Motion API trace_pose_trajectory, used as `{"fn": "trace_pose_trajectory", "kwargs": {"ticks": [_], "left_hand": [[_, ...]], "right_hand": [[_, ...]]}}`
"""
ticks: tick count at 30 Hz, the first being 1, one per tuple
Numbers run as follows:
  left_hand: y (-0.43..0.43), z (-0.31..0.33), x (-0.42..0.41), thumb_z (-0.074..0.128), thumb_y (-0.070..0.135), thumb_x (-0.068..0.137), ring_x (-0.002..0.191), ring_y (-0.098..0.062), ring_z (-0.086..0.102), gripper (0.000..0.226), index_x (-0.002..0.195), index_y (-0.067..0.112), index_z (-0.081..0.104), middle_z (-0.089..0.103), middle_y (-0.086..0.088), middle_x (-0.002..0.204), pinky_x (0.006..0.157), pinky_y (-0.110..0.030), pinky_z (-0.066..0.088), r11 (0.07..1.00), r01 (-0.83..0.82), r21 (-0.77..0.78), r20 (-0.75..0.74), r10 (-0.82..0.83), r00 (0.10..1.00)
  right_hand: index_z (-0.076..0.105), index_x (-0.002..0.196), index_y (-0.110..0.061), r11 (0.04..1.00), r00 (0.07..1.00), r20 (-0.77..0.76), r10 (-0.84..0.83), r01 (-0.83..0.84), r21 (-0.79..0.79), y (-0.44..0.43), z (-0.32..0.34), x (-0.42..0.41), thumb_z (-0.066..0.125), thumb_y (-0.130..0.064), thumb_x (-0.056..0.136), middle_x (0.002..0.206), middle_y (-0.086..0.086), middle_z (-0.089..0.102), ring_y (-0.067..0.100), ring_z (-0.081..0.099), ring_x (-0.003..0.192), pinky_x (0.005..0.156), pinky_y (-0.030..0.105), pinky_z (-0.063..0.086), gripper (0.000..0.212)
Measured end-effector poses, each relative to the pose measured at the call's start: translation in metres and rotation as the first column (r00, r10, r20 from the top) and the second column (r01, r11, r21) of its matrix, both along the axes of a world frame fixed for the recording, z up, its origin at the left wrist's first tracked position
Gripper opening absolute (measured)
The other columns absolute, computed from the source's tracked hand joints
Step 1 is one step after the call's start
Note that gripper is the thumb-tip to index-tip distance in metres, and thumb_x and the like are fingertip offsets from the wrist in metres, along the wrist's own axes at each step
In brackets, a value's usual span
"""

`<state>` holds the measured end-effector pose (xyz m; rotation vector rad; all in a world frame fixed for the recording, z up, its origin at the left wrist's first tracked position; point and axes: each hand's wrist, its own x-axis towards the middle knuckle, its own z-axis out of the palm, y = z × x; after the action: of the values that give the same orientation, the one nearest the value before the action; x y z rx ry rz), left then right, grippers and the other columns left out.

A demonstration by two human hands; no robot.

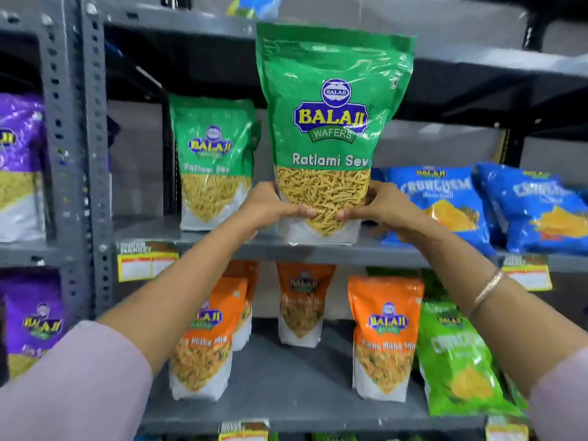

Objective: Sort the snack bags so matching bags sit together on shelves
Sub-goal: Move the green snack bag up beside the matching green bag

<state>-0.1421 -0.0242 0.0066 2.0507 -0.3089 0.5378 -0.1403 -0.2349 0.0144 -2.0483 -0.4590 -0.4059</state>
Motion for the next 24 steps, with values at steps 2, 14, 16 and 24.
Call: {"fn": "trace_pose_trajectory", "kwargs": {"ticks": [2,14,16,24], "left_hand": [[-0.002,0.024,0.016,0.083,0.044,0.053,0.079,-0.016,0.055,0.054,0.087,0.008,0.06,0.061,0.002,0.08,0.053,-0.019,0.041,0.998,-0.054,0.022,-0.039,0.055,0.998],[-0.003,0.014,0.122,0.086,0.031,0.054,0.106,-0.025,0.058,0.075,0.114,-0.002,0.056,0.061,-0.015,0.123,0.087,-0.032,0.047,0.995,-0.07,-0.071,-0.253,0.05,0.966],[-0.003,0.007,0.134,0.087,0.031,0.053,0.111,-0.025,0.056,0.075,0.114,0.0,0.057,0.061,-0.014,0.124,0.096,-0.032,0.045,0.996,-0.068,-0.061,-0.267,0.049,0.962],[-0.001,-0.011,0.162,0.086,0.031,0.055,0.115,-0.024,0.057,0.068,0.114,0.005,0.061,0.063,-0.01,0.125,0.104,-0.035,0.042,0.996,-0.027,-0.088,-0.254,0.004,0.967]], "right_hand": [[0.06,0.108,-0.014,0.998,0.999,-0.03,0.042,-0.04,0.056,0.001,0.02,0.019,0.081,-0.019,0.065,0.105,0.006,0.068,0.022,0.064,0.095,0.065,0.033,0.055,0.049],[0.054,0.117,0.01,0.941,0.98,-0.138,0.144,-0.093,0.326,0.013,-0.002,0.13,0.073,0.006,0.068,0.122,0.024,0.061,0.028,0.061,0.103,0.065,0.017,0.056,0.052],[0.055,0.117,0.009,0.942,0.978,-0.158,0.136,-0.078,0.326,0.011,-0.012,0.146,0.075,0.004,0.067,0.123,0.023,0.061,0.031,0.06,0.109,0.08,0.026,0.055,0.054],[0.06,0.111,-0.002,0.956,0.97,-0.206,0.131,-0.069,0.284,0.01,-0.029,0.177,0.078,-0.008,0.069,0.12,0.016,0.065,0.008,0.06,0.078,0.053,0.013,0.046,0.046]]}}
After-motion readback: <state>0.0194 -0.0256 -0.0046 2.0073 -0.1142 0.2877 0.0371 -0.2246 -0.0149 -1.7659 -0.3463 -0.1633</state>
